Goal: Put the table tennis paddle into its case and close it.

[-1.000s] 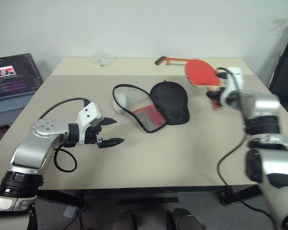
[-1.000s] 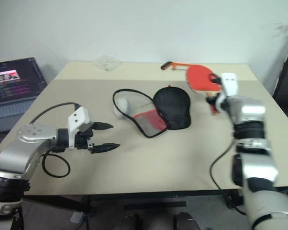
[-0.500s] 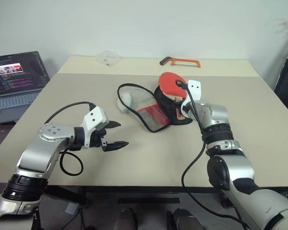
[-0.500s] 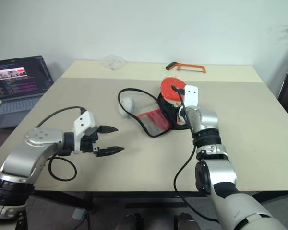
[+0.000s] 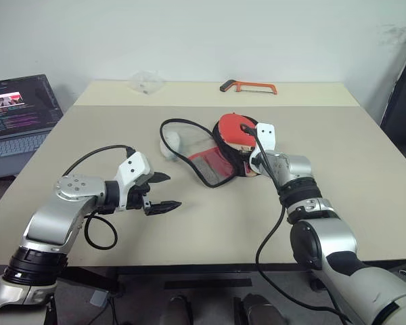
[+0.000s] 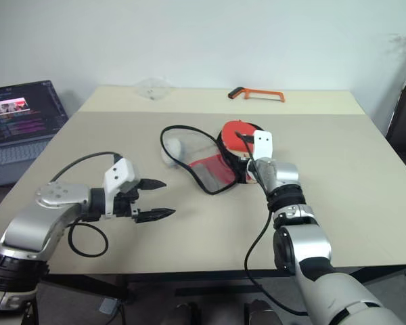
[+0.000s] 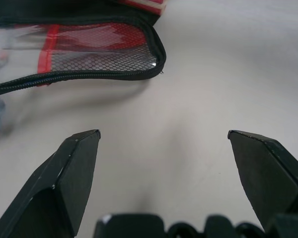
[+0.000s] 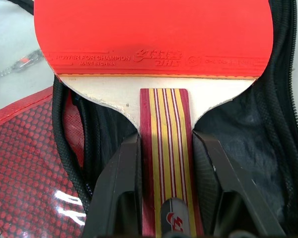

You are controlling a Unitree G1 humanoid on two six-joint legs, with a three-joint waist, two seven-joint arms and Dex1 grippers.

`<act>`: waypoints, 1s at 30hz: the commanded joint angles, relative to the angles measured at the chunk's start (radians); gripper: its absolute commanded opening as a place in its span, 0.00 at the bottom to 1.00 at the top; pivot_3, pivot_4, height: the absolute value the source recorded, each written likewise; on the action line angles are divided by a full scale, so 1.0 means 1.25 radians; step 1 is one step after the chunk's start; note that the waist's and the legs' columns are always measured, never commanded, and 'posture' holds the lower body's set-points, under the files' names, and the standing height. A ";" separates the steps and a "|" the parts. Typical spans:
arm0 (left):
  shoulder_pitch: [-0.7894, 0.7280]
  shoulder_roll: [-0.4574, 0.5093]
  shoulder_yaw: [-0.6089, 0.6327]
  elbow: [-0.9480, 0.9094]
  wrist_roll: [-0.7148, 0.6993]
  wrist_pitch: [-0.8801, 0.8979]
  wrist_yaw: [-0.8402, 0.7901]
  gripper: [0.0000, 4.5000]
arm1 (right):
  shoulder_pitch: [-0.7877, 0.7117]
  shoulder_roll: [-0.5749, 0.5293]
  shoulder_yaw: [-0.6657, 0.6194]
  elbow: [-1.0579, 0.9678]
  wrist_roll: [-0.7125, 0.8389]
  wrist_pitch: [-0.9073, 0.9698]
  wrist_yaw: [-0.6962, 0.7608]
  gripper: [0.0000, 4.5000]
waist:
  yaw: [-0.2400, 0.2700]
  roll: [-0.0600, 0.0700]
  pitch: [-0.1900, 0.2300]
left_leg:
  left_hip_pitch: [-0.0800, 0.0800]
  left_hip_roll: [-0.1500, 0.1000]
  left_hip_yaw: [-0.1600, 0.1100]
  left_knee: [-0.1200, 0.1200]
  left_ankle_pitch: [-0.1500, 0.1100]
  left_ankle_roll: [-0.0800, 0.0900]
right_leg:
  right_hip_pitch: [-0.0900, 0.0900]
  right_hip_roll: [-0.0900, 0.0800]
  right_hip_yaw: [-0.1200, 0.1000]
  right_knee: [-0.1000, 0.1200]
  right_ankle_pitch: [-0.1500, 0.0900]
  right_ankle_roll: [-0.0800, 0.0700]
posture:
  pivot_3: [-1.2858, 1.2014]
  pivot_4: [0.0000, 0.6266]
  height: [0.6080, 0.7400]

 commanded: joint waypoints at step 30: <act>-0.028 0.019 0.019 0.008 0.009 0.001 0.023 1.00 | 0.119 -0.260 0.149 -0.502 0.059 0.118 0.375 0.99 | 0.018 0.000 0.000 | -0.001 0.000 -0.001 -0.001 0.000 0.000 | 0.000 0.000 -0.001 -0.002 0.000 0.000 | 0.52 0.24 1.00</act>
